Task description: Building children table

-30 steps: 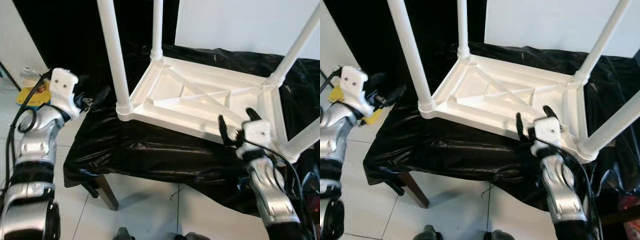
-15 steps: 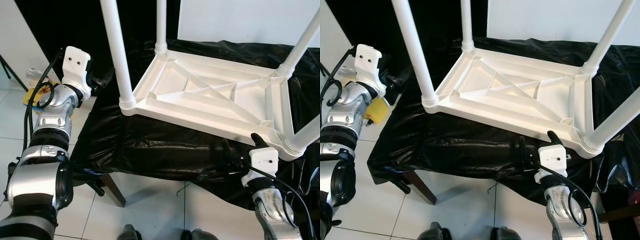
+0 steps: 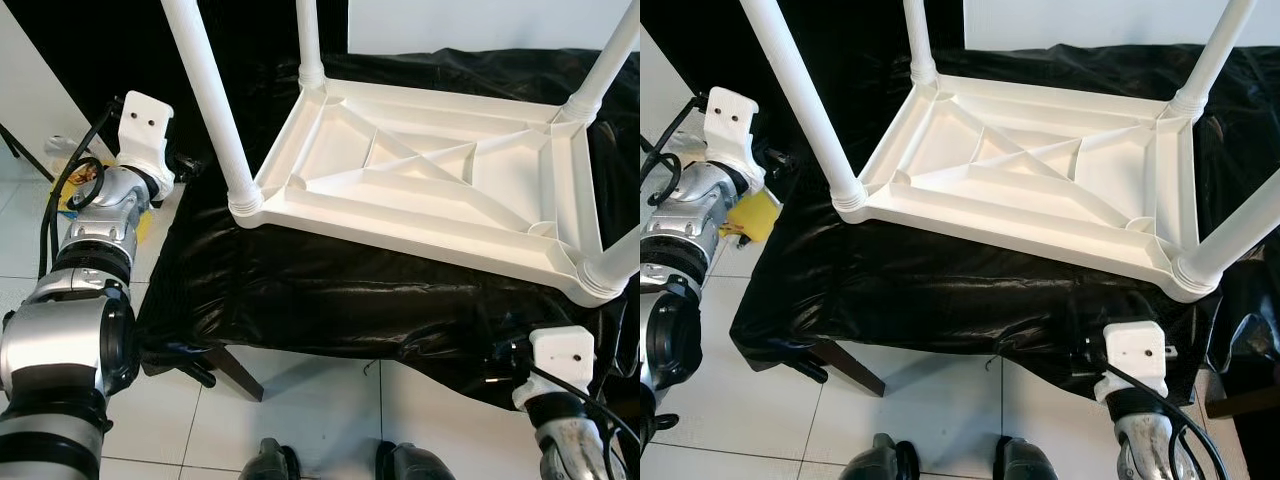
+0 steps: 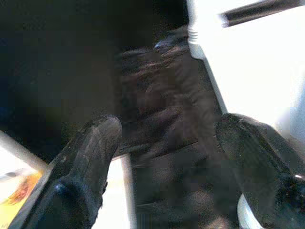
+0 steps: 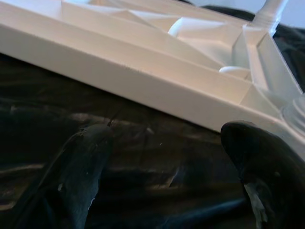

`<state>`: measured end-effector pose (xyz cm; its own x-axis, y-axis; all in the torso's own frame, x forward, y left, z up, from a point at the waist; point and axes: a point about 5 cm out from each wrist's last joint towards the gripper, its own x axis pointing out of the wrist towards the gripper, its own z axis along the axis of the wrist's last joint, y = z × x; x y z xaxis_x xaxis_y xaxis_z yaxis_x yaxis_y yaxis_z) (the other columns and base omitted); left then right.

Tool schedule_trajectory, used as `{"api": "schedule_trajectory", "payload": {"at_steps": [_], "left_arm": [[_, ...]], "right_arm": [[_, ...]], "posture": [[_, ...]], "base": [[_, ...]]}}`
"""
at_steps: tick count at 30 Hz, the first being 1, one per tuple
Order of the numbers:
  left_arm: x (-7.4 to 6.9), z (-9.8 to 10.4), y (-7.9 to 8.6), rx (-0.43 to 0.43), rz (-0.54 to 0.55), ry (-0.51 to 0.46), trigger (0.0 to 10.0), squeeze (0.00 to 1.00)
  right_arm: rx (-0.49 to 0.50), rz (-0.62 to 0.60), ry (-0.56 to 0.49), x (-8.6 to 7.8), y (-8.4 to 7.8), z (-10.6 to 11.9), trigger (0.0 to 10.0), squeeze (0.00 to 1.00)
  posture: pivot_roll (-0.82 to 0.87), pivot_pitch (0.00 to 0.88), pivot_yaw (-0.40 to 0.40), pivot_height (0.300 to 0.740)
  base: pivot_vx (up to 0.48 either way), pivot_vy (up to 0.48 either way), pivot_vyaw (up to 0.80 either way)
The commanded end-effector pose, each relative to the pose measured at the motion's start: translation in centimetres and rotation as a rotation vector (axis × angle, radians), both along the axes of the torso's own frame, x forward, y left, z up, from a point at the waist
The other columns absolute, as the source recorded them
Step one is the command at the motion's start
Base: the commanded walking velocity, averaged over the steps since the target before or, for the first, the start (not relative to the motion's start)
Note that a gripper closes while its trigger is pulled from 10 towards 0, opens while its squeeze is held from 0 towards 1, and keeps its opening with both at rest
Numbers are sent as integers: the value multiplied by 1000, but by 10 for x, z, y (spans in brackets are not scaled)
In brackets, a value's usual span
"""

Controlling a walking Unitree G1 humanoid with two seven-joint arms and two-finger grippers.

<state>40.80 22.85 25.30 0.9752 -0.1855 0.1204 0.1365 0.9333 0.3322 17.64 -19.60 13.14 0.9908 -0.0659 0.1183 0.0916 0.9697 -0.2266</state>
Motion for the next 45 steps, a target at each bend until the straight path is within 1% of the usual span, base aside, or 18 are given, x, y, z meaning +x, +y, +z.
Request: {"api": "schedule_trajectory", "payload": {"at_steps": [1,2,3,5,7,10,11,13,14,15,16,23,30,31,34,42,44,45], "left_arm": [[2,-6,0,-23,85,5,10000,0],[2,-6,0,-23,85,5,10000,0],[3,-8,-3,-77,78,14,10000,0],[3,-8,-3,-77,78,14,10000,0],[4,-14,-9,-233,44,45,10000,0],[4,-14,-9,-233,44,45,10000,0],[4,-17,-11,-334,19,63,10000,0],[4,-17,-11,-334,19,63,10000,0],[4,-20,-15,-406,-38,73,10000,0],[4,-20,-15,-406,-38,73,10000,0],[2,-23,-27,-488,-203,70,10000,0],[-4,-32,-44,-490,-382,43,10000,0],[-9,-37,-53,-499,-487,16,10000,0],[-14,-38,-61,-519,-582,-16,10000,0],[-17,-40,-67,-520,-640,-34,10000,0],[-26,-47,-84,-549,-723,-76,10000,0],[-26,-47,-84,-549,-723,-76,10000,0],[-30,-51,-85,-549,-722,-91,10000,0]], "right_arm": [[10,1,23,-3,3,-1,10000,0],[10,1,23,-3,3,-1,10000,0],[11,3,30,-4,4,-1,10000,0],[11,3,30,-4,4,-1,10000,0],[7,5,44,-5,2,1,10000,0],[7,5,44,-5,2,1,10000,0],[-2,9,48,-6,0,3,10000,0],[-2,9,48,-6,0,3,10000,0],[-10,8,49,-6,-2,5,10000,0],[-10,8,49,-6,-2,5,10000,0],[-14,-7,49,-3,-5,7,10000,0],[47,-85,53,11,-9,6,10000,0],[95,-138,69,22,-13,3,10000,0],[162,-180,73,34,-18,2,10000,0],[208,-211,71,42,-21,2,10000,0],[386,-272,70,64,-8,-3,10000,0],[386,-272,70,64,-8,-3,10000,0],[436,-275,72,72,3,-5,10000,0]], "posture": [[-301,213,69,740],[-301,213,69,740],[-314,217,62,740],[-314,217,62,740],[-343,227,43,740],[-343,227,43,740],[-361,229,37,740],[-361,229,37,740],[-363,228,34,740],[-363,228,34,740],[-349,224,33,740],[-310,211,31,740],[-304,210,32,740],[-267,197,30,740],[-263,196,29,740],[-215,174,22,740],[-215,174,22,740],[-176,154,10,740]], "base": [[0,0,0],[0,0,0],[0,0,0],[0,0,0],[0,0,0],[0,0,0],[0,0,0],[0,0,0],[0,0,0],[0,0,0],[0,0,0],[0,0,0],[0,0,0],[0,0,0],[0,0,0],[0,0,0],[0,0,0],[0,0,0]]}}
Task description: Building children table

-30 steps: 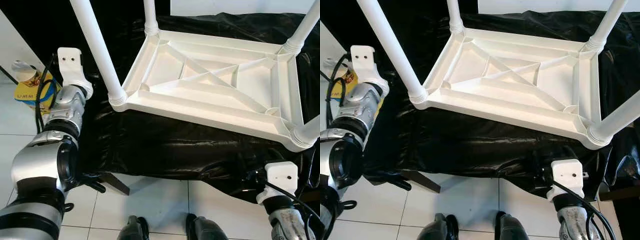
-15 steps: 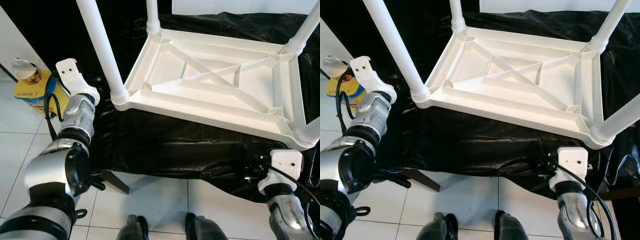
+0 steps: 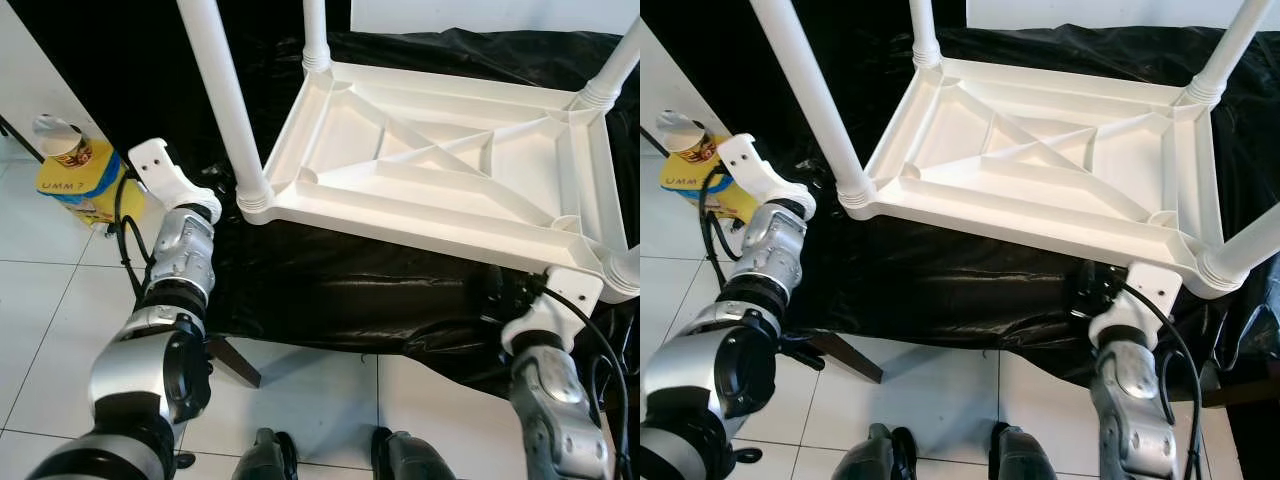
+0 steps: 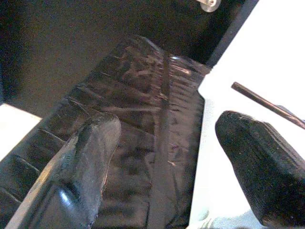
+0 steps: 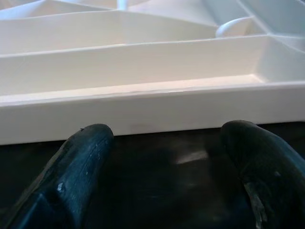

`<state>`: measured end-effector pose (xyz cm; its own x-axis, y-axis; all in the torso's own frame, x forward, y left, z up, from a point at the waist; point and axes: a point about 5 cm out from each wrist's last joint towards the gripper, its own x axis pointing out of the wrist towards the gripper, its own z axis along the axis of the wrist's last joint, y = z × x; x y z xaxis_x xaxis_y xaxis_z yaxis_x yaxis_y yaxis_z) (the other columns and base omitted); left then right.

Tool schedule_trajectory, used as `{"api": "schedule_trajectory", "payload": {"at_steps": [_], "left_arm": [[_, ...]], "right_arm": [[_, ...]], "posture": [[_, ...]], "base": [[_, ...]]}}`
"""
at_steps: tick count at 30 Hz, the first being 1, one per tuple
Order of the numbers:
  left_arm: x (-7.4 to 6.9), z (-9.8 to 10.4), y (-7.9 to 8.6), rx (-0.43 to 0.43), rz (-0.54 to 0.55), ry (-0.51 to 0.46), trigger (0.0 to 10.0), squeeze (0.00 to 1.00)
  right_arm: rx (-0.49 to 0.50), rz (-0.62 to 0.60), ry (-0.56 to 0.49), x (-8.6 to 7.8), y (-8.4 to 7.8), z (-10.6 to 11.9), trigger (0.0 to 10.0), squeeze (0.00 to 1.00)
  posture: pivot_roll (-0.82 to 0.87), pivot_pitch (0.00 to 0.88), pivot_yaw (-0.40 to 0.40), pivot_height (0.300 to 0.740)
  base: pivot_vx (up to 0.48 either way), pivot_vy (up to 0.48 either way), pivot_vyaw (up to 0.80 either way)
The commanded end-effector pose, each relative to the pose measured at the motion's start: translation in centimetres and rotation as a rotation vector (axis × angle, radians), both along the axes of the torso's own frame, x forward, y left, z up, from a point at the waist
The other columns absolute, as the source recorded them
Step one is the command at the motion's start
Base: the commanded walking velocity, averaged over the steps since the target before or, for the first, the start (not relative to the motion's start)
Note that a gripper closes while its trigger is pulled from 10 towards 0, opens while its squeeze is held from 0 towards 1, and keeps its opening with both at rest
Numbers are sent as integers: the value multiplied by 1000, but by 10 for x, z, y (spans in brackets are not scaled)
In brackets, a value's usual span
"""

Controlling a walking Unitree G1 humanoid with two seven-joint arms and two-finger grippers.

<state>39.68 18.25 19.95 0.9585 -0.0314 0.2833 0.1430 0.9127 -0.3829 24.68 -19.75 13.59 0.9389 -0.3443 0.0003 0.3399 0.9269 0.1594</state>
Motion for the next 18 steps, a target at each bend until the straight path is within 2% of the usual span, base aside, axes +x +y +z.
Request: {"api": "schedule_trajectory", "payload": {"at_steps": [1,5,6,8,9,12,13,14,15,16,17,18], "left_arm": [[-19,3,-39,194,-646,-274,10000,0],[-22,1,-38,208,-638,-276,10000,0],[-27,-3,-32,252,-613,-272,10000,0],[-27,-3,-32,252,-613,-272,10000,0],[-33,-8,-22,307,-578,-260,10000,0],[-33,-8,-22,307,-578,-260,10000,0],[-41,-14,-4,389,-504,-229,10000,0],[-41,-14,-4,389,-504,-229,10000,0],[-56,-19,12,480,-440,-200,10000,0],[-66,-22,21,537,-406,-183,10000,0],[-66,-22,21,537,-406,-183,10000,0],[-75,-23,24,573,-391,-176,10000,0]], "right_arm": [[34,-10,37,1,5,-9,10000,0],[44,-1,36,4,10,-10,10000,0],[6,41,20,7,16,-9,10000,0],[6,41,20,7,16,-9,10000,0],[-26,71,9,9,19,-10,10000,0],[-26,71,9,9,19,-10,10000,0],[-60,101,2,12,19,-12,10000,0],[-60,101,2,12,19,-12,10000,0],[-86,137,-6,18,19,-12,10000,0],[-95,156,-10,21,19,-13,10000,0],[-95,156,-10,21,19,-13,10000,0],[-103,170,-13,24,20,-13,10000,0]], "posture": [[-176,154,10,740],[-166,149,8,740],[-136,134,2,740],[-136,134,2,740],[-114,125,-2,740],[-114,125,-2,740],[-77,109,-17,740],[-77,109,-17,740],[-39,94,-37,740],[-35,93,-39,740],[-35,93,-39,740],[-27,90,-44,740]], "base": [[0,0,0],[0,0,0],[0,0,0],[0,0,0],[0,0,0],[0,0,0],[0,0,0],[0,0,0],[0,0,0],[0,0,0],[0,0,0],[0,0,0]]}}
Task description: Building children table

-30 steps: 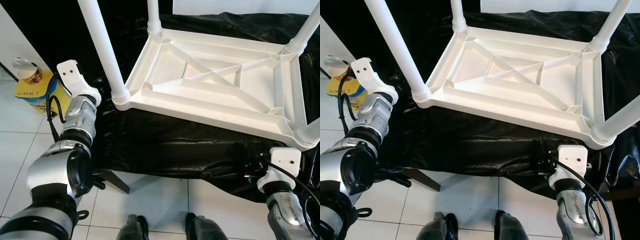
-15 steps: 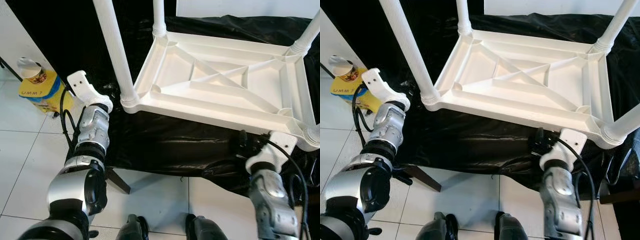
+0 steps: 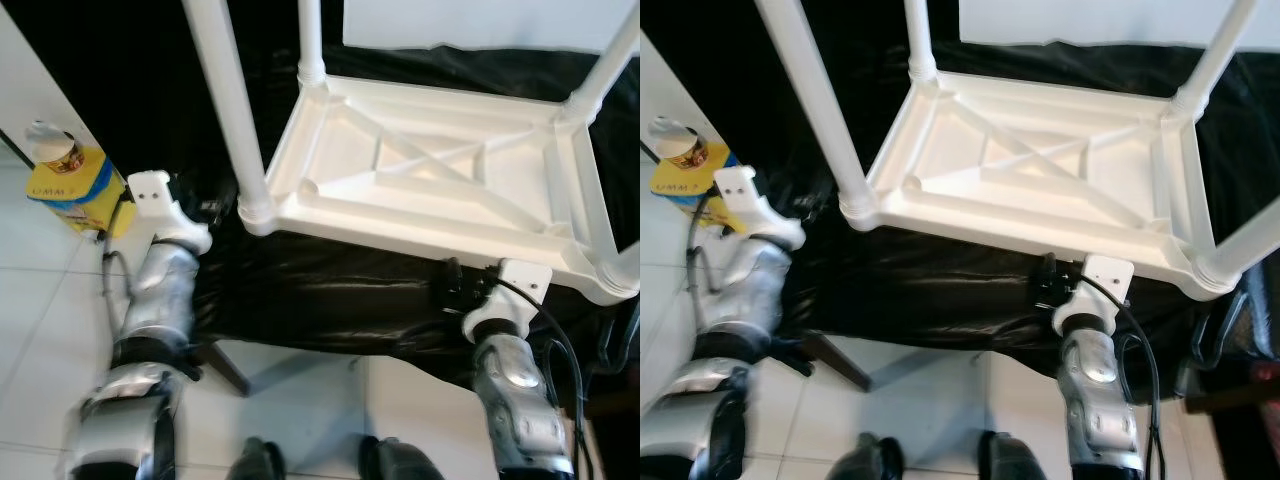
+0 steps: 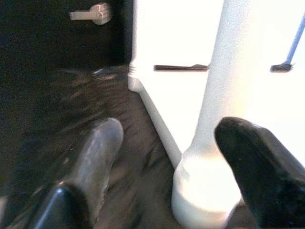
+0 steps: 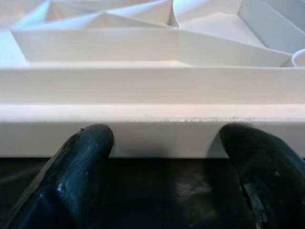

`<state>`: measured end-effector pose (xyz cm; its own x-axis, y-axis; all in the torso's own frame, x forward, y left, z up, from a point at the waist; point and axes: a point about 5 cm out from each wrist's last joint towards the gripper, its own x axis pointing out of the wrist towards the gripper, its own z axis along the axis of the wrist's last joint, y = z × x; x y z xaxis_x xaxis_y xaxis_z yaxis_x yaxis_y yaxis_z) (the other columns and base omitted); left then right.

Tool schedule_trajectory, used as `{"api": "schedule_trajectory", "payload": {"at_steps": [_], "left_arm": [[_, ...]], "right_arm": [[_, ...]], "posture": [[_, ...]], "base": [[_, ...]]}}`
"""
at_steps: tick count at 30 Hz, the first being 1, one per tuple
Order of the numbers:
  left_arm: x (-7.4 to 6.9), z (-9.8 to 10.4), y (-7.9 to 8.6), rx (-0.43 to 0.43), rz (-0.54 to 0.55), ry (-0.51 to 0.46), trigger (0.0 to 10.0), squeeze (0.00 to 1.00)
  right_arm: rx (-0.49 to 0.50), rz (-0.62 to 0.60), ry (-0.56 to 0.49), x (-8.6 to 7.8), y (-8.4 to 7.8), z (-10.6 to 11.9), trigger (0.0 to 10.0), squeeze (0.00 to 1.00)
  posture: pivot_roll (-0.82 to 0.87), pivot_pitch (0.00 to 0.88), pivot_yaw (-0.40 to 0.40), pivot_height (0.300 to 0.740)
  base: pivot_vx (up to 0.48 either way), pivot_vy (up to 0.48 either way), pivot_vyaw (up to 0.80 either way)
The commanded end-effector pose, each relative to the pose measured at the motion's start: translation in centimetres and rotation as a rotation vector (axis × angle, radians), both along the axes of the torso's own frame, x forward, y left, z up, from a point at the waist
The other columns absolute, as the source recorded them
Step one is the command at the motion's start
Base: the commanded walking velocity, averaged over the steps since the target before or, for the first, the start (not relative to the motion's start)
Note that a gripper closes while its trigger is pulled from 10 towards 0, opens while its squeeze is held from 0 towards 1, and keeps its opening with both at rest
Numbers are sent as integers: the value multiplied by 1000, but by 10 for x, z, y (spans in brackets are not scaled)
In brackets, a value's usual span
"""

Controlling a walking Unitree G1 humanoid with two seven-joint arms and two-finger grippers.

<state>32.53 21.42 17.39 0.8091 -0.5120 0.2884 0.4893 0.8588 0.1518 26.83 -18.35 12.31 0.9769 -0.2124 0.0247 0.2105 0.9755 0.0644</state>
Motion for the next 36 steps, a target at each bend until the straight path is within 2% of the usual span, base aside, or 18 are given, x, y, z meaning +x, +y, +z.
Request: {"api": "schedule_trajectory", "payload": {"at_steps": [1,2,3,4,6,8,9,10,11,12,15,16,18,19,24,33,35,36], "left_arm": [[-3,3,-7,51,-34,-10,10000,0],[-3,3,-7,51,-34,-10,10000,0],[-14,1,-12,90,-55,-9,10000,0],[-14,1,-12,90,-55,-9,10000,0],[-28,-5,-34,164,-138,-5,10000,0],[-28,-5,-34,164,-138,-5,10000,0],[-31,-6,-43,173,-167,6,10000,0],[-31,-6,-43,173,-167,6,10000,0],[-32,-6,-55,185,-198,2,10000,0],[-32,-6,-65,186,-233,5,10000,0],[-32,-6,-71,184,-256,8,10000,0],[-30,-7,-82,191,-288,11,10000,0],[-31,-7,-90,200,-308,13,10000,0],[-31,-7,-90,200,-308,13,10000,0],[-23,-9,-114,256,-321,30,10000,0],[-16,-9,-126,328,-379,75,10000,0],[-7,-15,-136,407,-393,97,10000,0],[-7,-15,-136,407,-393,97,10000,0]], "right_arm": [[-3,34,-15,2,6,0,10000,0],[-3,34,-15,2,6,0,10000,0],[-10,60,-19,6,9,0,10000,0],[-10,60,-19,6,9,0,10000,0],[-23,98,-26,14,13,1,10000,0],[-23,98,-26,14,13,1,10000,0],[-29,110,-31,16,15,2,10000,0],[-29,110,-31,16,15,2,10000,0],[-33,115,-36,18,14,2,10000,0],[-40,123,-47,19,13,3,10000,0],[-44,127,-54,19,13,3,10000,0],[-55,143,-81,17,14,6,10000,0],[-69,158,-112,16,15,9,10000,0],[-69,158,-112,16,15,9,10000,0],[-107,175,-184,12,16,20,10000,0],[-126,147,-182,6,8,17,10000,0],[-135,125,-183,1,2,16,10000,0],[-135,125,-183,1,2,16,10000,0]], "posture": [[-27,90,-44,740],[-27,90,-44,740],[4,79,-65,740],[4,79,-65,740],[24,72,-74,740],[24,72,-74,740],[36,69,-77,740],[36,69,-77,740],[40,69,-77,740],[42,69,-75,740],[42,69,-75,740],[38,70,-71,740],[34,68,-69,740],[34,68,-69,740],[10,83,-56,740],[-9,103,-45,740],[-31,116,-31,740],[-31,116,-31,740]], "base": [[0,0,0],[0,0,0],[0,0,0],[0,0,0],[0,0,0],[0,0,0],[0,0,0],[0,0,0],[0,0,0],[0,0,0],[0,0,0],[0,0,0],[0,0,0],[0,0,0],[0,0,0],[0,0,0],[0,0,0],[0,0,0]]}}
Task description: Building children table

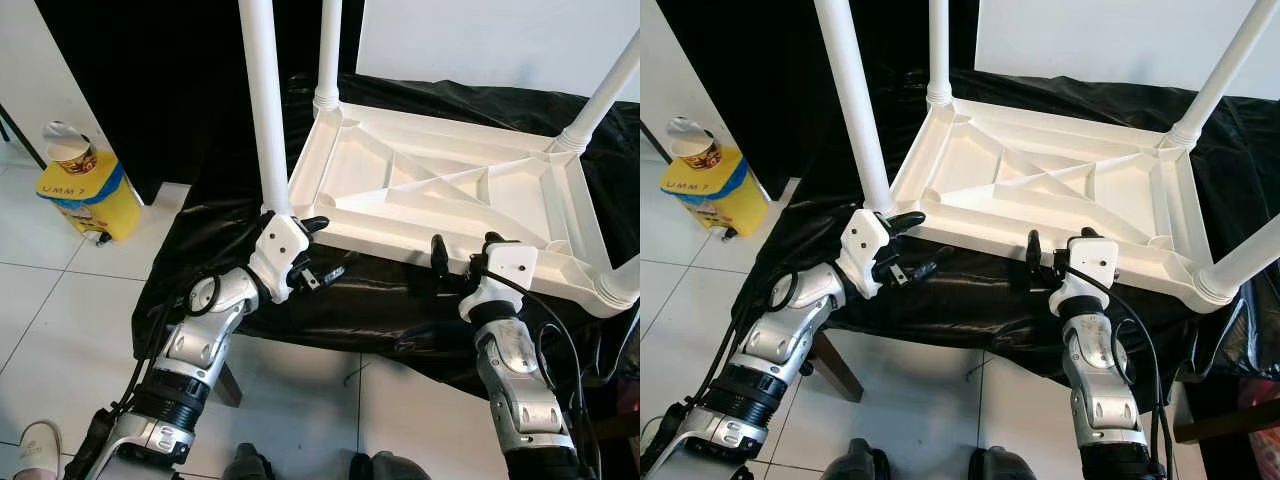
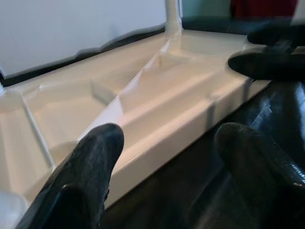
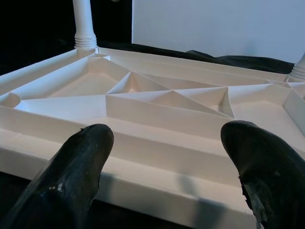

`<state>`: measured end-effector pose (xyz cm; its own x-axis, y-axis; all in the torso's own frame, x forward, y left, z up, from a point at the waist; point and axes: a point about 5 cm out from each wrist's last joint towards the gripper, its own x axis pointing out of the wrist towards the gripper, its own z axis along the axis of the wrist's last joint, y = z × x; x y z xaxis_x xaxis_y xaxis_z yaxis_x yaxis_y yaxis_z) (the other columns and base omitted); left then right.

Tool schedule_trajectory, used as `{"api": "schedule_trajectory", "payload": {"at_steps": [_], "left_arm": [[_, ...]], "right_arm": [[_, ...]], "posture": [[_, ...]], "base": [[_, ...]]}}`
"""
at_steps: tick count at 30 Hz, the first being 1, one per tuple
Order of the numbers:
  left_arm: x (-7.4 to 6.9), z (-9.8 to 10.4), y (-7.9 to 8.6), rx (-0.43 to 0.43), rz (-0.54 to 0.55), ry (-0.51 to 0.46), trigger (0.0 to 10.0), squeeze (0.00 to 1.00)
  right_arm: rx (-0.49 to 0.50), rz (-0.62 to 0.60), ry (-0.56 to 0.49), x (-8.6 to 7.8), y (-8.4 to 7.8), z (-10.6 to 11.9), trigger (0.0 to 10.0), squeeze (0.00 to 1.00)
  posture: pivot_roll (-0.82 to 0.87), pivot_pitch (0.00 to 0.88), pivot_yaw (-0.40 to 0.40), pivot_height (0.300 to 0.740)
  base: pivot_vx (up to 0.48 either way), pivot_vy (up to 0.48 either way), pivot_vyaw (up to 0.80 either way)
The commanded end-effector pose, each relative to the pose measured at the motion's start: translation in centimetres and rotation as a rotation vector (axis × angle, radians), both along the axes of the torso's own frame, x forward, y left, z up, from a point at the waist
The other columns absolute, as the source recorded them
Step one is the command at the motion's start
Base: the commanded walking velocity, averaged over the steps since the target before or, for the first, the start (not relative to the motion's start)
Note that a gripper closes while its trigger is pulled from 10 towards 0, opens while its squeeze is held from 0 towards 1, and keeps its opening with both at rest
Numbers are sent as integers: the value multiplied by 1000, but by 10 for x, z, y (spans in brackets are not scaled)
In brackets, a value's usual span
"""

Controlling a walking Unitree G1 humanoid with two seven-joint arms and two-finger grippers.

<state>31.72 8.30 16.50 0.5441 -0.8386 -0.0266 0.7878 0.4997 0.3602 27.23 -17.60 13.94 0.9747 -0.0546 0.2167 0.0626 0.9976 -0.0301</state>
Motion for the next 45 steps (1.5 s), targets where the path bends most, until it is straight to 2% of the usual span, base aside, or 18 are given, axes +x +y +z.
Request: {"api": "schedule_trajectory", "payload": {"at_steps": [1,2,4,5,12,22,31,43,44,45], "left_arm": [[7,-11,-8,90,18,16,10000,0],[13,-13,-10,131,34,22,10000,0],[13,-13,-10,131,34,22,10000,0],[23,-16,-17,192,61,45,10000,0],[37,-12,-28,228,97,80,10000,0],[52,1,-52,306,91,48,10000,0],[57,5,-66,371,75,66,10000,0],[61,-3,-63,382,133,189,10000,0],[63,-4,-61,378,149,208,7255,0],[63,-4,-61,378,149,208,7255,0]], "right_arm": [[-14,-41,-7,-7,-9,0,10000,0],[-14,-57,-7,-10,-12,-1,10000,0],[-14,-57,-7,-10,-12,-1,10000,0],[-14,-86,-1,-17,-16,-3,10000,0],[-11,-118,10,-23,-19,-7,10000,0],[-6,-141,8,-26,-19,-6,10000,0],[-3,-145,6,-26,-16,-5,10000,0],[-6,-146,3,-26,-15,-4,10000,0],[-8,-145,4,-26,-15,-4,10000,0],[-8,-145,4,-26,-15,-4,10000,0]], "posture": [[-46,125,-19,740],[-52,130,-16,740],[-52,130,-16,740],[-64,140,-5,740],[-75,146,14,740],[-84,152,39,740],[-90,155,50,740],[-105,153,55,740],[-108,152,56,740],[-108,152,56,740]], "base": [[0,0,0],[0,0,0],[0,0,0],[0,0,0],[0,0,0],[0,0,0],[0,0,0],[0,0,0],[0,0,0],[0,0,0]]}}
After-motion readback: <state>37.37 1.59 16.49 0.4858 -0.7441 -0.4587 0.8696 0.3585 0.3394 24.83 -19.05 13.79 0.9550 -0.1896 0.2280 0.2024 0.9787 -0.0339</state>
